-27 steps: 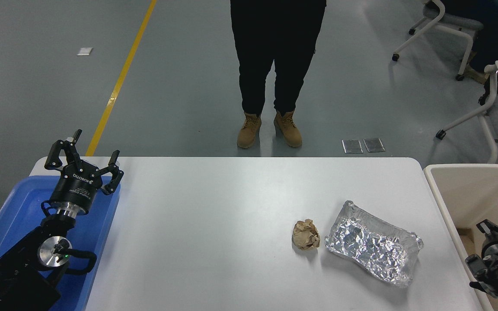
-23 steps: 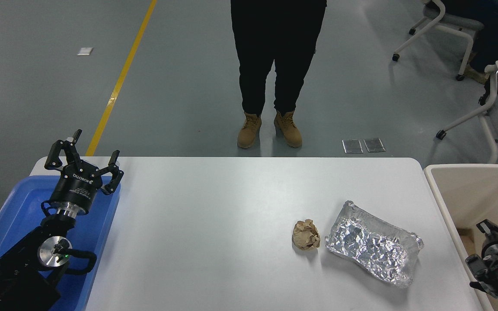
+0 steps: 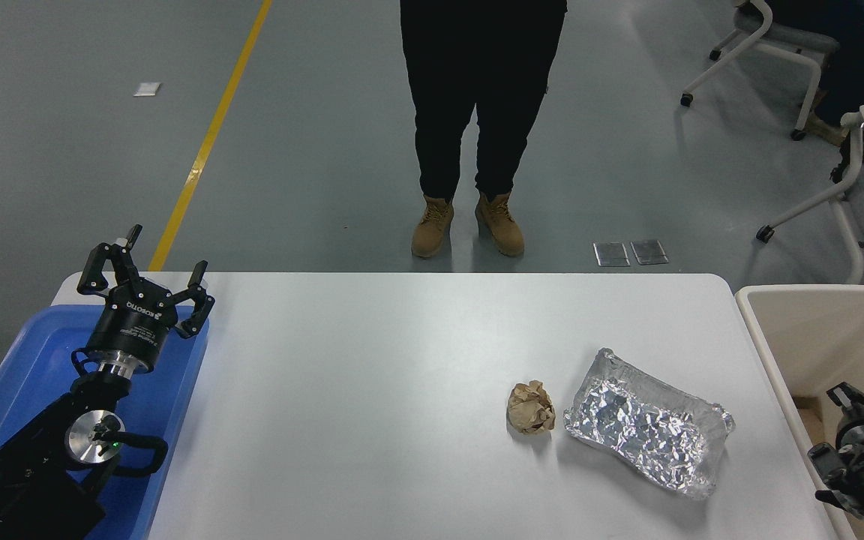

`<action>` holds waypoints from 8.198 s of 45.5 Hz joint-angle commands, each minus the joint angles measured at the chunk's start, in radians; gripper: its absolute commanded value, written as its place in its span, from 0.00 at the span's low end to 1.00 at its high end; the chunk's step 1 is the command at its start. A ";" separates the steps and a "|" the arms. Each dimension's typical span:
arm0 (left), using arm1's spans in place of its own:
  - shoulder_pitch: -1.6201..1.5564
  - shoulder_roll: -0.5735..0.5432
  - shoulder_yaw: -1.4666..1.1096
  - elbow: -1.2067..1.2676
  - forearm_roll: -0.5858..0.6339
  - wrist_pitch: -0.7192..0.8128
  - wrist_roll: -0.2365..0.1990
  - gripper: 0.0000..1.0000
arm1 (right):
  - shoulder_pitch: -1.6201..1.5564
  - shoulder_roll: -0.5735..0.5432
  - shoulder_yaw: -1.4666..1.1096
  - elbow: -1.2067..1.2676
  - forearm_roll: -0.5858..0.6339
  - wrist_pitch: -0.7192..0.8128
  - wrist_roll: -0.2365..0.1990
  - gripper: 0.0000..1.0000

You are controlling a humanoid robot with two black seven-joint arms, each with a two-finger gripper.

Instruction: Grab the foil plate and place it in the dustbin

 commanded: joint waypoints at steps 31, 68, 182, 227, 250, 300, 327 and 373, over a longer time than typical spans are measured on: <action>0.000 0.000 0.000 0.000 0.000 0.000 0.000 0.98 | -0.003 -0.009 0.001 0.004 0.000 0.008 -0.001 0.00; 0.000 0.000 0.000 0.000 0.000 0.000 0.000 0.98 | 0.223 -0.273 -0.017 0.335 0.000 0.023 -0.010 1.00; 0.000 0.002 0.000 0.001 0.000 0.001 0.000 0.98 | 1.851 -0.313 -0.827 1.661 -0.138 0.993 -0.007 1.00; 0.000 0.000 0.000 0.001 0.000 0.001 0.000 0.98 | 0.723 -0.365 -0.405 1.155 -0.242 0.577 -0.004 1.00; 0.000 0.002 0.000 0.001 0.002 0.001 0.000 0.98 | 0.583 -0.322 -0.293 1.038 -0.242 0.505 0.001 0.87; 0.000 0.000 0.000 0.000 0.000 0.001 0.000 0.98 | 0.772 -0.420 -0.295 1.061 -0.271 0.569 0.010 0.00; 0.000 0.000 0.000 0.000 0.000 0.000 0.002 0.98 | 1.530 -0.620 -0.451 1.194 -0.300 0.965 0.024 0.00; 0.000 0.000 0.000 0.000 0.000 0.001 0.002 0.98 | 1.386 -0.613 -0.419 0.721 -0.271 0.951 0.014 0.00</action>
